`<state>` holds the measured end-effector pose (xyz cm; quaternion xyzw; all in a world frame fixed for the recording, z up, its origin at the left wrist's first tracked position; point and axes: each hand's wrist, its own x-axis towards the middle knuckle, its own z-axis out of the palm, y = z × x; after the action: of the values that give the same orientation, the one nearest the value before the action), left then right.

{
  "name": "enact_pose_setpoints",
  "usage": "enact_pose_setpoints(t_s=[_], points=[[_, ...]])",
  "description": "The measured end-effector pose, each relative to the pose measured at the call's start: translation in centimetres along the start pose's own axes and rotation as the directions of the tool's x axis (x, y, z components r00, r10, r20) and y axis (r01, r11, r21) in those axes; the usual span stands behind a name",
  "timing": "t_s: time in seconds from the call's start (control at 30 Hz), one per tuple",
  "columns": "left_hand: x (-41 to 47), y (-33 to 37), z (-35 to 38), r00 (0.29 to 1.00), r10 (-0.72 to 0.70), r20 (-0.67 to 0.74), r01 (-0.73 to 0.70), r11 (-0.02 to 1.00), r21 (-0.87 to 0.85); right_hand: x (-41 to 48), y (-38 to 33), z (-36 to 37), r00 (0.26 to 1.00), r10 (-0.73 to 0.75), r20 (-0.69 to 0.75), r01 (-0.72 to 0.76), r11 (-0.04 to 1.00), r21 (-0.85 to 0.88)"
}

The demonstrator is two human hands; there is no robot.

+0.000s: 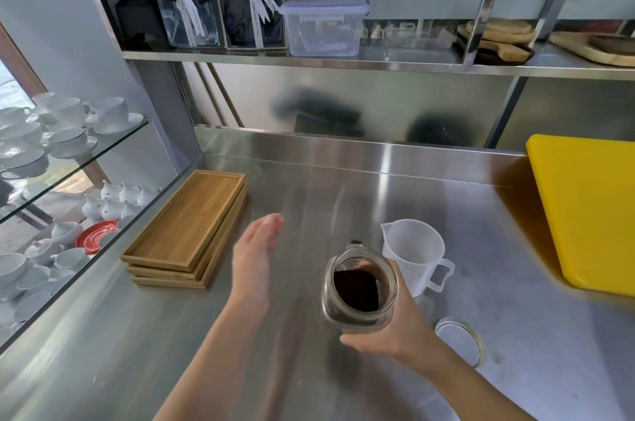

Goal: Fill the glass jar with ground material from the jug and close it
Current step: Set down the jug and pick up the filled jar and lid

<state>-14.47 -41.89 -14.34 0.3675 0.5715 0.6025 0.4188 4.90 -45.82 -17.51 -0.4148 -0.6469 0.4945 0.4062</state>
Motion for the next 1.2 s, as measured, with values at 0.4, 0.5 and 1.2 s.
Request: enact_pose_setpoints(t_s=[0.4,0.5,1.2], points=[[-6.4,-0.6,3.8,0.931,-0.137,0.338,0.153,0.988,-0.023,0.2,1.7,1.7,0.985,0.041,-0.170,-0.008,0.982,0.190],[-4.8,-0.4,2.6,0.983,-0.022,0.181,0.022,1.000,-0.001,-0.2,1.7,0.9,0.983,0.051,-0.179,-0.010,0.975,0.221],[-8.3,-2.5,4.6,0.959,-0.101,0.263,0.098,0.995,0.025,-1.8,2.2,1.4,0.979,0.182,-0.086,-0.116,0.860,0.497]])
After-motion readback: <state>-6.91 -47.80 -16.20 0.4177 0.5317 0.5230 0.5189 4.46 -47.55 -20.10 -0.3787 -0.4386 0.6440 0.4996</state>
